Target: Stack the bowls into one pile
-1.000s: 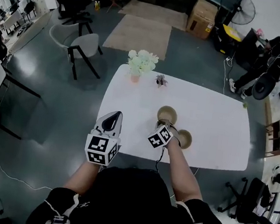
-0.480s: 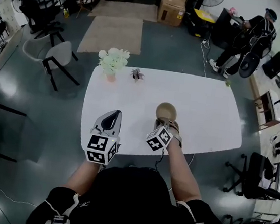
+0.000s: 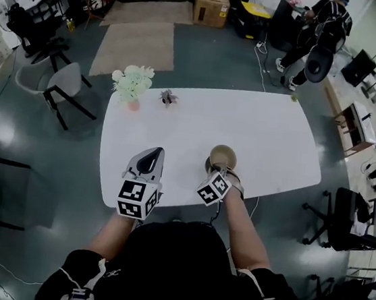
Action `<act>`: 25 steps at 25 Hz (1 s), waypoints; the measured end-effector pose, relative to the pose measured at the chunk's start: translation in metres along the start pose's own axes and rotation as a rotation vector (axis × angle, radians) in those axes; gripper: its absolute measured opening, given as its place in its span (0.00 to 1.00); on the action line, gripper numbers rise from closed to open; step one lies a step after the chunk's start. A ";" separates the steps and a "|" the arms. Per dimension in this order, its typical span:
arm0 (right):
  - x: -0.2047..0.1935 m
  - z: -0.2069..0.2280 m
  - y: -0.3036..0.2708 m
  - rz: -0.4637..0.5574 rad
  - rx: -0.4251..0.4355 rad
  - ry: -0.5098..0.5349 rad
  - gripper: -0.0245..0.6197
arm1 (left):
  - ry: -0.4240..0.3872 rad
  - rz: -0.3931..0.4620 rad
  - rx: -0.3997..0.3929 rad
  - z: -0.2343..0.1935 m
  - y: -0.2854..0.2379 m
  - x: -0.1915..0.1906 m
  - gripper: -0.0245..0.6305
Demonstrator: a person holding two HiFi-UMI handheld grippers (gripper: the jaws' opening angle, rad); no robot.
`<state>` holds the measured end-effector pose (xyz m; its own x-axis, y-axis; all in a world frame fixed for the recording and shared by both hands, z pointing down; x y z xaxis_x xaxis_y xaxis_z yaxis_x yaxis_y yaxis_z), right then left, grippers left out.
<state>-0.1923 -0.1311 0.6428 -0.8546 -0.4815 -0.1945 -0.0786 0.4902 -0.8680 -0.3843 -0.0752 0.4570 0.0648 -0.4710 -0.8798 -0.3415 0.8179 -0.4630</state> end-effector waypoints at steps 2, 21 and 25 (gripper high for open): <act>-0.002 -0.005 -0.005 -0.003 0.024 -0.005 0.10 | -0.001 -0.002 0.001 0.000 -0.001 0.001 0.06; -0.003 -0.014 -0.018 0.005 0.167 -0.124 0.29 | 0.010 -0.028 0.016 -0.008 -0.004 -0.005 0.06; 0.010 0.009 0.016 0.199 0.170 -0.310 0.29 | 0.001 -0.022 0.004 -0.003 -0.005 -0.001 0.06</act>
<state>-0.1971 -0.1348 0.6228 -0.6471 -0.5984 -0.4724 0.1812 0.4812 -0.8577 -0.3857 -0.0802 0.4606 0.0712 -0.4888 -0.8695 -0.3365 0.8088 -0.4823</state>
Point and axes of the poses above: the fingertips, and each gripper's own axes: y backward along the fingers, z to its right, x out of its top, the point moved 4 cm from there along y, backward along the fingers, and after that the axes turned 14 degrees about -z, right-handed, at the moved point
